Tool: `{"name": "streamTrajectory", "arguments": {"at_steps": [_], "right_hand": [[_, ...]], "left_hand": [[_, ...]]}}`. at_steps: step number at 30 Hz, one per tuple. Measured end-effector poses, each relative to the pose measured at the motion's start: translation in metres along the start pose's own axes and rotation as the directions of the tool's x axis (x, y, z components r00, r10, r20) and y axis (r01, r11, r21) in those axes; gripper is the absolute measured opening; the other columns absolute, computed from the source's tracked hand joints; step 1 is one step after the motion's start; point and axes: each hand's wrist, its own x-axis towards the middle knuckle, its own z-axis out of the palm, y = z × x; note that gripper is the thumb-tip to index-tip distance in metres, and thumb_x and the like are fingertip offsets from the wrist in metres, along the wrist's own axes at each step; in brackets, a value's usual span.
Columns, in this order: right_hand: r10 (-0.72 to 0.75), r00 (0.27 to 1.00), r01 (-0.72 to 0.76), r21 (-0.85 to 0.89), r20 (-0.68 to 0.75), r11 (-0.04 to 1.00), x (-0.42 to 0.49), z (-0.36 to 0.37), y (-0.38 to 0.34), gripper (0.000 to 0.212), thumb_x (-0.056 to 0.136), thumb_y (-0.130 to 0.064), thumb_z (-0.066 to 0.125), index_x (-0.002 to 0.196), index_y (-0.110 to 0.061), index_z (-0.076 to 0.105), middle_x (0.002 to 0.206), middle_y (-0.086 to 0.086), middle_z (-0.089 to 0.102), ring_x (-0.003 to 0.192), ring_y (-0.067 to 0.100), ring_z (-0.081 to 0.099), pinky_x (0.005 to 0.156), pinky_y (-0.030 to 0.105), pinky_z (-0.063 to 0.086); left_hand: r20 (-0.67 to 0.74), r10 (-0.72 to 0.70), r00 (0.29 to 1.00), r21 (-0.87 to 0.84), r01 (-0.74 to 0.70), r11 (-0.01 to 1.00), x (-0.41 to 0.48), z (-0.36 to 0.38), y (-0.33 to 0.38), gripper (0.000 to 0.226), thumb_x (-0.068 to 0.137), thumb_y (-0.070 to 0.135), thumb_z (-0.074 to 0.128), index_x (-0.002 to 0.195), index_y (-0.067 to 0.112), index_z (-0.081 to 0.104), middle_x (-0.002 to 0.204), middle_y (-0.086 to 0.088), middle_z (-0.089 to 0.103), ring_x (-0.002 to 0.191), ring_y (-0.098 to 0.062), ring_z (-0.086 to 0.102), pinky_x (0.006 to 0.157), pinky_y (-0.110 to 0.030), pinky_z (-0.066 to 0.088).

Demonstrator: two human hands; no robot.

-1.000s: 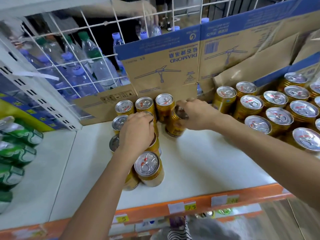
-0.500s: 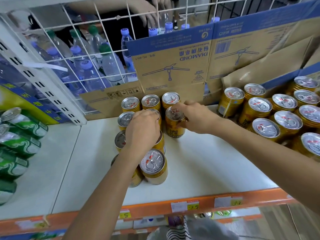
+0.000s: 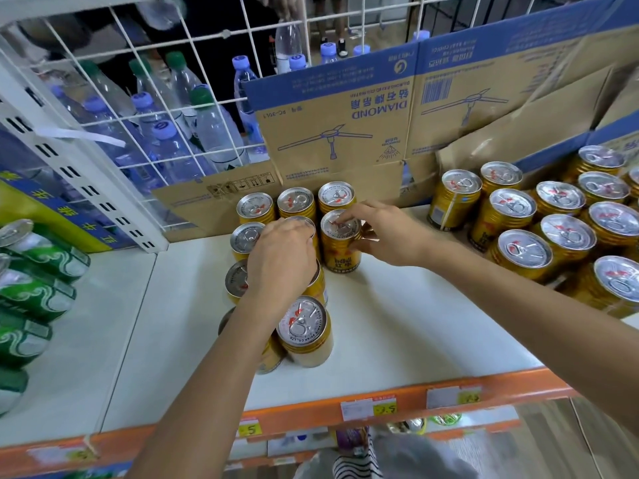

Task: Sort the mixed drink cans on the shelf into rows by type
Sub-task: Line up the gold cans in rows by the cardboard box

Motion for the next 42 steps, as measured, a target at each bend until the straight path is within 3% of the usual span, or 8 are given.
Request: {"name": "streamTrajectory", "arguments": {"at_steps": [7, 12, 16, 24, 28, 30, 38, 42], "right_hand": [[0.001, 1.0, -0.001, 0.03, -0.003, 1.0, 0.002, 0.0, 0.005, 0.043, 0.086, -0.012, 0.068, 0.125, -0.019, 0.053, 0.126, 0.005, 0.051, 0.092, 0.012, 0.048, 0.082, 0.023, 0.043], [0.017, 1.0, -0.018, 0.046, 0.021, 0.999, 0.003, 0.002, 0.006, 0.043, 0.083, -0.012, 0.071, 0.122, -0.019, 0.055, 0.122, 0.009, 0.051, 0.095, 0.023, 0.057, 0.091, 0.037, 0.047], [0.036, 0.999, -0.036, 0.016, -0.003, 0.999, 0.003, 0.002, 0.002, 0.049, 0.078, -0.026, 0.076, 0.122, -0.022, 0.055, 0.122, 0.005, 0.042, 0.095, 0.015, 0.047, 0.088, 0.024, 0.042], [0.014, 1.0, -0.014, 0.017, -0.005, 1.0, 0.003, 0.002, 0.003, 0.044, 0.08, -0.019, 0.074, 0.12, -0.021, 0.056, 0.12, 0.007, 0.047, 0.099, 0.022, 0.053, 0.09, 0.037, 0.048], [0.019, 0.999, -0.019, -0.002, 0.036, 1.0, -0.003, 0.0, 0.003, 0.062, 0.085, -0.023, 0.069, 0.139, -0.024, 0.039, 0.129, 0.009, 0.041, 0.113, 0.023, 0.048, 0.092, 0.024, 0.039], [0.04, 0.998, -0.039, -0.023, 0.056, 0.999, -0.012, -0.008, 0.005, 0.069, 0.086, -0.027, 0.068, 0.144, -0.024, 0.03, 0.134, 0.01, 0.038, 0.117, 0.025, 0.046, 0.094, 0.027, 0.037], [0.221, 0.949, -0.126, -0.37, 0.226, 0.92, -0.083, -0.081, 0.036, 0.065, 0.083, -0.036, 0.069, 0.139, -0.025, 0.038, 0.136, 0.002, 0.045, 0.12, 0.02, 0.044, 0.089, 0.026, 0.035], [0.324, 0.914, -0.11, -0.617, 0.246, 0.779, -0.119, -0.092, 0.055, 0.069, 0.08, -0.036, 0.068, 0.14, -0.026, 0.035, 0.14, 0.002, 0.04, 0.125, 0.022, 0.039, 0.086, 0.03, 0.042]], "left_hand": [[-0.004, -0.01, 1.0, 0.003, 0.01, 1.0, -0.002, -0.001, 0.001, 0.037, 0.1, 0.023, 0.039, 0.134, 0.019, 0.053, 0.137, 0.003, 0.054, 0.127, -0.011, 0.045, 0.104, -0.024, 0.034], [0.018, -0.001, 1.0, -0.009, 0.002, 1.0, -0.002, 0.0, 0.0, 0.037, 0.1, 0.023, 0.039, 0.134, 0.019, 0.053, 0.137, 0.002, 0.054, 0.128, -0.013, 0.044, 0.105, -0.025, 0.032], [0.016, -0.008, 1.0, -0.02, 0.009, 1.0, -0.001, 0.002, -0.001, 0.037, 0.1, 0.023, 0.038, 0.134, 0.019, 0.054, 0.137, 0.003, 0.054, 0.128, -0.013, 0.043, 0.105, -0.025, 0.032], [0.016, -0.011, 1.0, -0.042, 0.012, 0.999, -0.002, -0.002, 0.002, 0.037, 0.1, 0.022, 0.038, 0.134, 0.018, 0.053, 0.137, 0.002, 0.054, 0.129, -0.013, 0.043, 0.106, -0.024, 0.031], [0.031, -0.049, 0.998, -0.041, 0.05, 0.998, -0.004, -0.007, 0.007, 0.039, 0.098, 0.024, 0.043, 0.136, 0.017, 0.051, 0.14, 0.0, 0.05, 0.132, -0.018, 0.038, 0.107, -0.029, 0.031], [0.001, -0.047, 0.999, -0.062, 0.047, 0.997, -0.007, -0.013, 0.018, 0.041, 0.097, 0.025, 0.047, 0.137, 0.017, 0.049, 0.141, -0.001, 0.048, 0.132, -0.02, 0.036, 0.106, -0.031, 0.032], [0.056, 0.245, 0.968, -0.179, -0.231, 0.956, -0.002, -0.004, 0.09, 0.035, 0.093, 0.027, 0.053, 0.127, 0.018, 0.059, 0.133, -0.001, 0.056, 0.124, -0.022, 0.045, 0.103, -0.027, 0.027], [0.148, 0.297, 0.943, -0.171, -0.271, 0.947, -0.001, 0.017, 0.117, 0.04, 0.094, 0.031, 0.05, 0.132, 0.022, 0.053, 0.136, 0.002, 0.052, 0.126, -0.022, 0.044, 0.106, -0.032, 0.032]]}}
